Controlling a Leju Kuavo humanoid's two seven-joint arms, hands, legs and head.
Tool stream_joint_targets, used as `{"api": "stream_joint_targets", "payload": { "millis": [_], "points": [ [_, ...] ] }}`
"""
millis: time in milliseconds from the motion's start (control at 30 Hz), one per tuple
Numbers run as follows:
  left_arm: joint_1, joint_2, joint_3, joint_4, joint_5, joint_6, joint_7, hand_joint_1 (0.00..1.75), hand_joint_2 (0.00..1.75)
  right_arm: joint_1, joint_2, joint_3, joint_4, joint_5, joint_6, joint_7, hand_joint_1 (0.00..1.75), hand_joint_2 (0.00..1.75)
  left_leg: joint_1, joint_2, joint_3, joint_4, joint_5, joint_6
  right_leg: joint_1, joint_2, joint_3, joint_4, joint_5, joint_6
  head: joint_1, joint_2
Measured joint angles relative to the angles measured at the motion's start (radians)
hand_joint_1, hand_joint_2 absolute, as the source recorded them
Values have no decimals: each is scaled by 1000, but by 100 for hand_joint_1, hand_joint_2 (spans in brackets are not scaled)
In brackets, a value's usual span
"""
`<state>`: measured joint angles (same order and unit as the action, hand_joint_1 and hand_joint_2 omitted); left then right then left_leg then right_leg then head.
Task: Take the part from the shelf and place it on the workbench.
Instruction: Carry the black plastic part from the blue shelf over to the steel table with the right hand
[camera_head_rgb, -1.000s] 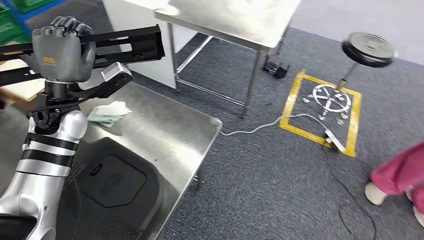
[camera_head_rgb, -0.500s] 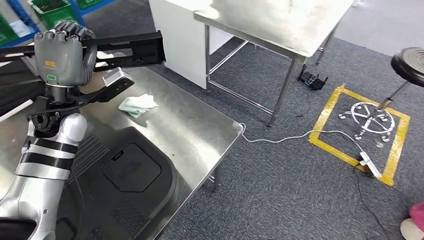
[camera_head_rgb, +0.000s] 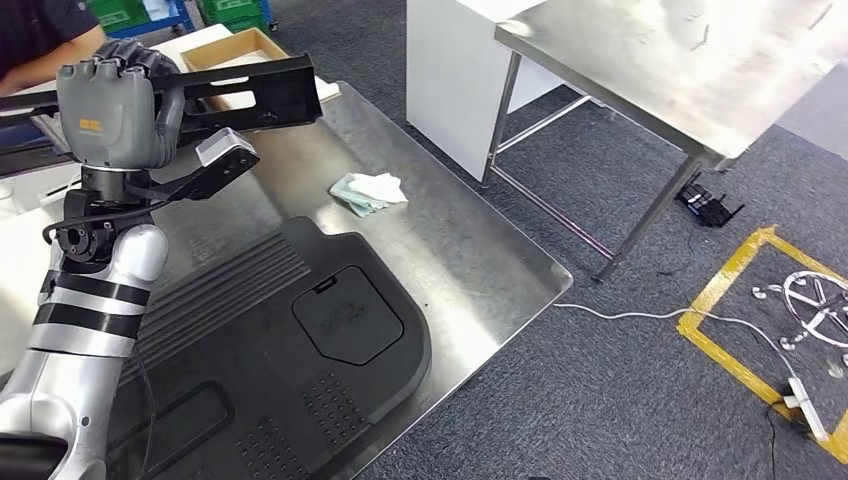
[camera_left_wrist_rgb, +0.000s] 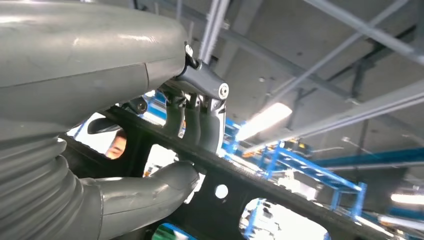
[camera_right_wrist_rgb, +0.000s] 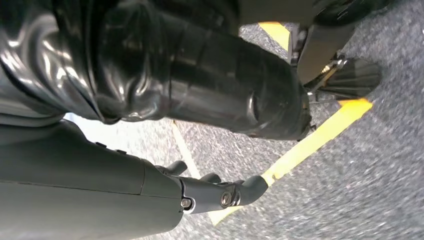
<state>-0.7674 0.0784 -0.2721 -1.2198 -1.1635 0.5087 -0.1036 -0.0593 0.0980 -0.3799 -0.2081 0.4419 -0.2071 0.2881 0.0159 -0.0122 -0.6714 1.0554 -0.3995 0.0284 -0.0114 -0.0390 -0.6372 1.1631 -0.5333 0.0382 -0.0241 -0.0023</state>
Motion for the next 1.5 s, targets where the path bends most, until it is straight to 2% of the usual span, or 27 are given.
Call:
{"api": "stream_joint_targets", "payload": {
  "millis": [67, 100, 133, 200, 267, 300, 367, 400, 467, 533, 600, 633, 667, 733, 800, 833, 900, 967, 1033, 1100, 1133, 1200, 1267, 1333, 1400, 1433, 1500],
  "points": [
    [2, -2, -1, 1, 0, -3, 0, 175, 175, 1, 0, 0, 0, 2, 0, 0, 0, 0, 0, -30, -5, 0, 3, 5, 0, 28, -67, 127, -42, -3, 1, 0],
    [4, -2, -1, 1, 0, -4, 0, 175, 175, 2, 0, 0, 0, 3, 0, 0, 0, 0, 0, -46, -6, 0, 4, 7, 0, 33, -84, 153, -45, 0, 1, 0],
    [5, -2, -1, 1, 0, -4, 0, 175, 175, 3, 0, -1, 0, 5, 0, 0, 0, 0, -1, -61, -7, 0, 6, 7, 0, 36, -80, 138, -32, 5, 1, 0],
    [6, -2, -1, 1, 0, -4, 1, 175, 175, 3, 0, -1, 0, 8, 0, 0, 0, 0, 1, -91, -7, 0, 10, 3, -3, 64, -23, 10, 23, 16, 2, 0],
    [5, -2, -1, 1, 0, -4, 1, 175, 175, 1, 0, -2, 0, 11, 0, 0, 0, 0, -1, -115, -10, 0, 14, -5, -3, 100, 34, -103, 62, 15, 1, 0],
    [4, -2, -1, 1, 0, -4, 1, 175, 175, 0, 0, -2, 0, 12, 0, 0, 0, 0, -1, -126, -12, -1, 17, -11, -2, 108, 46, -125, 69, 11, 0, 0],
    [4, 0, 0, 1, 0, -4, 2, 175, 175, -2, 0, -3, 0, 14, 0, 0, 0, 0, 1, -144, -17, -8, 25, -24, 1, 89, 49, -129, 75, 1, 0, 0],
    [4, 2, 1, 1, 0, -5, 2, 175, 175, -3, 0, -3, 0, 14, 0, 0, 0, 0, 0, -135, -20, -6, 25, -29, -1, 76, 50, -131, 79, -5, 0, 0],
    [2, 4, 2, 1, 0, -5, 2, 175, 175, -3, 0, -3, 0, 15, 1, 0, 0, 0, -3, -75, -42, 41, -8, -36, -6, 52, 53, -137, 85, -19, -3, 0],
    [2, 5, 2, 1, 0, -5, 2, 175, 175, -1, 1, -3, 0, 15, 2, 0, 0, 0, -4, -14, -95, 166, -76, -42, -4, 26, 53, -138, 85, -28, -6, 0],
    [5, 5, 1, 2, 0, -6, 2, 175, 175, 3, 0, -3, 0, 16, 2, 0, 0, 0, 0, 0, -139, 269, -113, -47, -3, -3, 53, -137, 84, -30, -6, 0],
    [6, 5, 1, 2, 0, -6, 2, 175, 175, 4, 1, -3, 0, 16, 2, 0, 0, 0, 1, 4, -136, 268, -105, -49, -3, -18, 53, -137, 83, -30, -7, 0],
    [7, 5, 1, 3, 0, -6, 2, 175, 175, 3, 1, -3, 0, 16, 2, 0, 0, 0, 3, 12, -110, 225, -80, -50, -3, -33, 54, -137, 82, -29, -7, 0],
    [5, 5, 1, 3, 0, -6, 2, 175, 175, 2, 2, -3, 0, 16, 2, 0, 0, 0, 0, 56, -34, 92, -31, -50, -1, -57, 60, -136, 76, -23, -7, 0],
    [4, 5, 0, 3, 0, -6, 2, 175, 175, 1, 2, -3, 0, 16, 2, 0, 0, 0, -6, 86, 5, 17, -15, -41, 8, -79, 64, -134, 69, -14, -5, 0],
    [4, 5, 0, 3, 0, -6, 2, 175, 175, 0, 1, -3, 0, 16, 2, 0, 0, 0, -10, 83, 4, 12, -17, -33, 13, -89, 65, -135, 67, -10, -4, 0],
    [4, 7, 0, 2, 0, -6, 3, 175, 175, -2, 0, -3, 0, 16, 2, -1, 0, 0, -9, 53, -1, 7, -11, -19, 14, -107, 67, -136, 64, -3, -3, 0],
    [2, 8, 1, 2, 0, -6, 4, 175, 175, -2, 0, -3, 0, 16, 2, -4, 0, 0, -5, 26, -4, 3, -5, -6, 9, -63, 51, -102, 41, 2, -2, 0],
    [0, 5, 1, 1, 0, -7, 4, 175, 175, -1, 0, -3, 0, 16, 2, -9, 0, 0, -2, 0, -8, 1, 1, 5, 5, 9, -4, 14, -13, -2, 0, 0],
    [3, 2, -1, 1, 0, -8, 4, 175, 175, 1, 1, -3, 0, 16, 2, -12, 0, 0, -3, -30, -13, 1, 5, 11, 4, 33, -71, 147, -59, -5, 2, 0],
    [5, 2, -1, 2, 0, -8, 4, 175, 175, 1, 1, -3, 0, 16, 2, -13, 0, 0, -3, -45, -15, 1, 6, 13, 4, 36, -84, 170, -61, -1, 2, 0],
    [7, 2, -1, 2, 0, -9, 4, 175, 175, 2, 1, -3, 0, 16, 2, -13, 0, 0, -3, -76, -16, 1, 11, 11, 3, 45, -49, 90, -19, 11, 2, 0],
    [6, 2, -1, 2, 0, -9, 4, 175, 175, 1, 0, -3, 0, 16, 2, -14, 0, 0, -4, -103, -18, 2, 16, 5, 0, 86, 21, -56, 35, 15, 2, 0],
    [4, 2, -1, 2, 0, -9, 4, 175, 175, 0, 0, -4, 0, 16, 2, -14, 0, 0, -5, -127, -22, 0, 22, -6, 1, 110, 55, -123, 55, 7, 1, 0],
    [4, 4, -1, 2, 0, -9, 4, 175, 175, -1, 1, -4, 0, 16, 0, -15, 0, 0, -4, -147, -26, -7, 32, -20, -1, 88, 60, -130, 63, -4, 1, 0],
    [4, 5, 0, 2, 0, -9, 4, 175, 175, -2, 2, -5, 0, 16, -2, -15, 0, 0, -5, -139, -30, -5, 31, -25, -3, 76, 62, -134, 68, -10, 0, 0],
    [2, 7, 1, 2, 2, -6, 4, 175, 175, -2, 4, -9, 0, 13, -7, -17, 0, 0, -9, -80, -56, 49, -7, -34, -11, 56, 64, -141, 76, -22, -7, 0]
  ]
}}
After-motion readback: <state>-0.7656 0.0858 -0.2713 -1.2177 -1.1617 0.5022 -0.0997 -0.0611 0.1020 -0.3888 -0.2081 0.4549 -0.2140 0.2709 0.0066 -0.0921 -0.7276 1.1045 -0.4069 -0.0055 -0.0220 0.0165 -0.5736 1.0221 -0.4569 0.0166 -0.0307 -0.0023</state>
